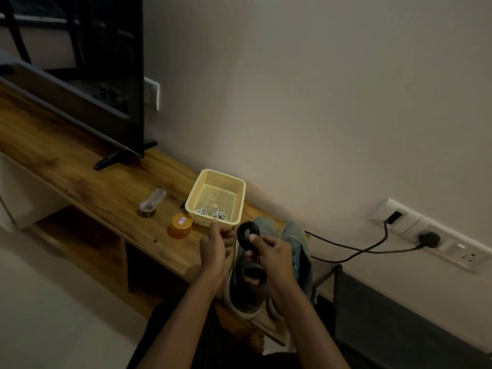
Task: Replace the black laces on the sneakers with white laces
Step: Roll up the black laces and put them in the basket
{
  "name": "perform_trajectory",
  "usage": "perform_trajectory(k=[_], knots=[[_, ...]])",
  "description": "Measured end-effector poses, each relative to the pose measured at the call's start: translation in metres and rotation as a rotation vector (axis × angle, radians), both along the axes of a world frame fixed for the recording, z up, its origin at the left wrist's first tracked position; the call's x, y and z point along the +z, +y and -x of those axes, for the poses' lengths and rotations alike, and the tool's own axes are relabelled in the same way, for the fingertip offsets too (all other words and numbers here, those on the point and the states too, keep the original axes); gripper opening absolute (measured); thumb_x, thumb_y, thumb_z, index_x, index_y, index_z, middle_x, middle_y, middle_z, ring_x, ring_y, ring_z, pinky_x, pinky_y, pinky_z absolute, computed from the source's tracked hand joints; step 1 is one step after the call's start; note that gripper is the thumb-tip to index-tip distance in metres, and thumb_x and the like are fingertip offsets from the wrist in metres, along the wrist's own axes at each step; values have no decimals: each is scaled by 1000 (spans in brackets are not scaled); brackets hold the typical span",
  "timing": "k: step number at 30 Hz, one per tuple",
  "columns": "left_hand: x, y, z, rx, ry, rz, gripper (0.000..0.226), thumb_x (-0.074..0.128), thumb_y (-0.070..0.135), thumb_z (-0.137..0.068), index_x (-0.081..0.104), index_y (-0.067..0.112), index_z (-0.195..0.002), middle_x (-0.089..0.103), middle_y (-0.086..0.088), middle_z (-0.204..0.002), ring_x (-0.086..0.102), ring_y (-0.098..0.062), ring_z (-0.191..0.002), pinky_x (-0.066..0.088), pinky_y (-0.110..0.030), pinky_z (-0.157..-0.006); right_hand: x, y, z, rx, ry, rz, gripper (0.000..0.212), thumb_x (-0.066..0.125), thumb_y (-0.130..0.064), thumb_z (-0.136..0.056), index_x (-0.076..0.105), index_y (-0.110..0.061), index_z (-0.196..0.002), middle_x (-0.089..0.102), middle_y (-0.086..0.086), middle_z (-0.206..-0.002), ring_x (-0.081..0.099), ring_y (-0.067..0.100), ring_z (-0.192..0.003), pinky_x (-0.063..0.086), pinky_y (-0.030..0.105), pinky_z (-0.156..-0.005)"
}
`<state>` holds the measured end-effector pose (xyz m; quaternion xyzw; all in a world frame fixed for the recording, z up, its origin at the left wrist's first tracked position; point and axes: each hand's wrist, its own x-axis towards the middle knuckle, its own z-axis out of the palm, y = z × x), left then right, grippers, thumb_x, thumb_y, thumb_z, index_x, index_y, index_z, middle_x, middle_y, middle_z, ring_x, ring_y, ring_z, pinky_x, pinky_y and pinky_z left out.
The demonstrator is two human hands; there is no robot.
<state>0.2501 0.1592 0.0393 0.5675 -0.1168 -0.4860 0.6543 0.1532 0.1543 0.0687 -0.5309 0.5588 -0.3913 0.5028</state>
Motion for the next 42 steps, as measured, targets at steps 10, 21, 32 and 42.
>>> perform_trajectory(k=[10,21,32,42], knots=[[-25,-111,-56,175,146,-53,25,43,13,-94,58,15,-74,60,0,-82,54,-10,-71,40,-21,-56,-42,-182,-51,96,371,146,18,60,-6,-89,67,10,-94,66,19,-68,59,17,-49,54,32,-58],[-30,-117,-62,307,-40,-31,26,46,7,-89,59,13,-68,60,0,-70,52,-10,-63,37,-23,-53,-81,-262,-111,564,1633,868,24,44,-9,-92,66,-13,-101,68,7,-105,62,28,-100,38,35,-90],[-21,-105,-50,185,-175,-7,23,46,10,-92,60,15,-75,62,2,-78,55,-7,-71,40,-20,-58,-55,-235,-84,556,1450,745,32,51,-33,-90,64,-11,-110,55,8,-119,44,27,-113,32,40,-93],[-7,-89,3,-202,-528,69,24,48,13,-94,60,21,-75,62,4,-78,57,-17,-76,44,-30,-67,20,-109,66,313,734,225,12,66,-20,-85,73,-10,-82,65,1,-76,60,13,-73,38,23,-64]])
